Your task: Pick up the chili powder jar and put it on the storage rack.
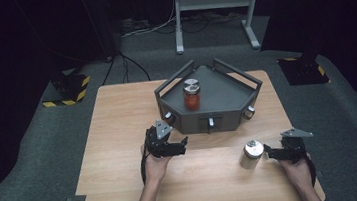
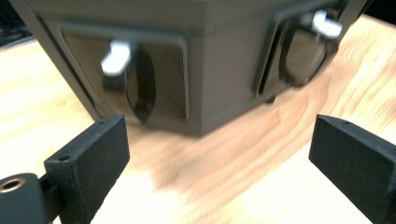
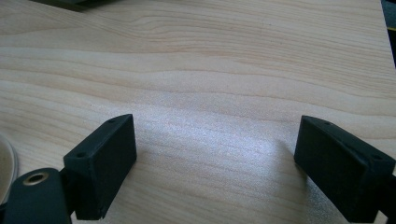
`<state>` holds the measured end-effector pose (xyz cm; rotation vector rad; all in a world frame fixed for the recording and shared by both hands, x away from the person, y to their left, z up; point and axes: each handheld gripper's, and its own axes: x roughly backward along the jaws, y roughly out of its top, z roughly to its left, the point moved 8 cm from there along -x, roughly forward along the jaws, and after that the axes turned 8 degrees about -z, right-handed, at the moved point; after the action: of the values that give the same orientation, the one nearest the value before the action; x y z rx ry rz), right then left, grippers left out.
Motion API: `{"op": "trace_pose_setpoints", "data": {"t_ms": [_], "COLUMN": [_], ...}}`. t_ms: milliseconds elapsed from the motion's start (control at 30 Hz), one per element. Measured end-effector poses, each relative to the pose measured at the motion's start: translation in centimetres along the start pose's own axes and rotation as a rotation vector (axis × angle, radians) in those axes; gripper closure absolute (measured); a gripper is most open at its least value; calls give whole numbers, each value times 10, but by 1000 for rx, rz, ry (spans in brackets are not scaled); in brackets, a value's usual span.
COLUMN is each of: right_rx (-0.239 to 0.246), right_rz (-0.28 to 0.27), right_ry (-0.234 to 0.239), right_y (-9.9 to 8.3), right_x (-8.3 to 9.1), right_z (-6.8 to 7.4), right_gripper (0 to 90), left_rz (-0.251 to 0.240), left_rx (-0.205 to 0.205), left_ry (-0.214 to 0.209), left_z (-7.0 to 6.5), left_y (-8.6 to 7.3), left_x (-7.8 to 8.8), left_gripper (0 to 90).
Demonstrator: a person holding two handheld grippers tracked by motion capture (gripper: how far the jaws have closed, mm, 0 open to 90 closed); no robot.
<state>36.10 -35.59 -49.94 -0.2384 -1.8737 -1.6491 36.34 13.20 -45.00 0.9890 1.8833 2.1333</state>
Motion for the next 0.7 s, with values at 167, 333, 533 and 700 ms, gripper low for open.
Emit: {"op": "trace_pose_setpoints", "data": {"t_ms": [167,333,533,700], "right_rx": [0,0,0,0], "right_rz": [0,0,0,0], "right_ry": [0,0,0,0], "right_y": [0,0,0,0], "right_x": [0,0,0,0], "right_z": [0,0,0,0], "right_gripper": [127,127,127,127], "left_rz": [37,78,109,131], "left_rx": [25,25,25,28], "left_ry": [-8,-17,-15,-14], "left_z": [-2,-2,-3,-4], "left_y": [-22,-35,-44,-53], "left_x": [-4,-7,-9,-14], "left_gripper": [52,64,64,64]}}
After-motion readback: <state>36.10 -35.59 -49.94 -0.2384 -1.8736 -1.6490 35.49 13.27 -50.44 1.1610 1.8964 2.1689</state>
